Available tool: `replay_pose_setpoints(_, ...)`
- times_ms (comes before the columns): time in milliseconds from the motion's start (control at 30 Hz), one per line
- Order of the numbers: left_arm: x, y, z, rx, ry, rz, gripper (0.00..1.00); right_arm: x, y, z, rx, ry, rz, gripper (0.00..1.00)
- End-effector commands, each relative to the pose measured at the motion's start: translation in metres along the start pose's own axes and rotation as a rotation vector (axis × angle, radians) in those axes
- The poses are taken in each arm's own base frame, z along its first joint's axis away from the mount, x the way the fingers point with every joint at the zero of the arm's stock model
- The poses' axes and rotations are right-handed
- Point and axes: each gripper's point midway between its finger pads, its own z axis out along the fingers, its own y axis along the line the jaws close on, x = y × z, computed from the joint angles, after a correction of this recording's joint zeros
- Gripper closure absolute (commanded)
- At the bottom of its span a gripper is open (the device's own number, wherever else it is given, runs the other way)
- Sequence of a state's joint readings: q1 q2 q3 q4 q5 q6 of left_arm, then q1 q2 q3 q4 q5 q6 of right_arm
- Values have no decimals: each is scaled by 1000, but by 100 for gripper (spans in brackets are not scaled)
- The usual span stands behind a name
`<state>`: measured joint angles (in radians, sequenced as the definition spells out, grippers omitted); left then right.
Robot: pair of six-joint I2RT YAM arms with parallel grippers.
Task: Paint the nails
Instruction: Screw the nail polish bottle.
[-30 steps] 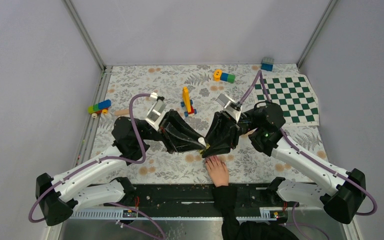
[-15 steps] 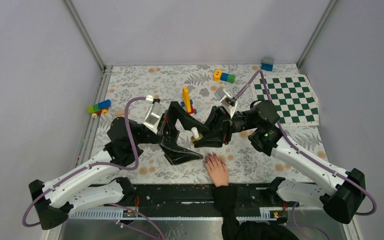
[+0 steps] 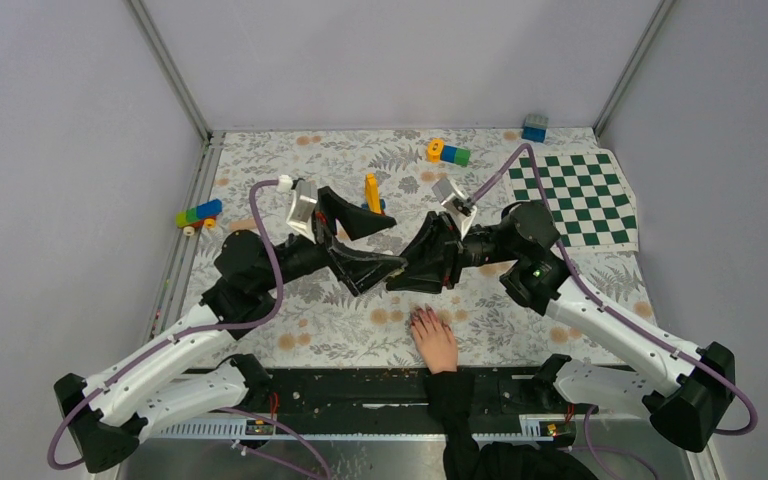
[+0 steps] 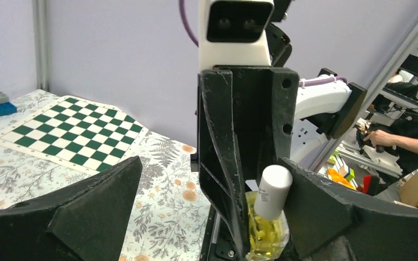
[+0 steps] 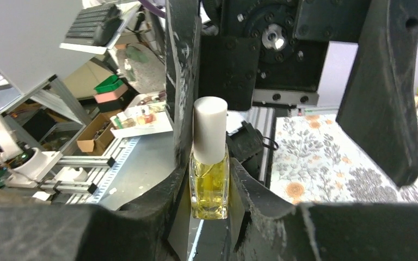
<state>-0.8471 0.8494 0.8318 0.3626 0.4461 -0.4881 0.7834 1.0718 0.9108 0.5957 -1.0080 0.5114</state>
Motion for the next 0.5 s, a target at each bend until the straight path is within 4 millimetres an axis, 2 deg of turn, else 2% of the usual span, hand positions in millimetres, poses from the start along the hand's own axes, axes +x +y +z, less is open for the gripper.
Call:
replay_pose_setpoints(0, -23, 8, -5, -38, -84, -13, 1, 0, -17, -2, 114, 2, -62, 100)
replay_pose_setpoints(300, -18, 5, -4, 2, -48, -27, 1, 14, -58, -9, 301, 31, -47, 100)
replay_pose_setpoints(367, -17, 12, -6, -37, -58, -38, 1, 16, -75, -16, 402, 34, -55, 100)
replay_pose_setpoints(467, -17, 33, -9, -166, -69, -64, 1, 20, -99, -31, 565, 38, -63, 100)
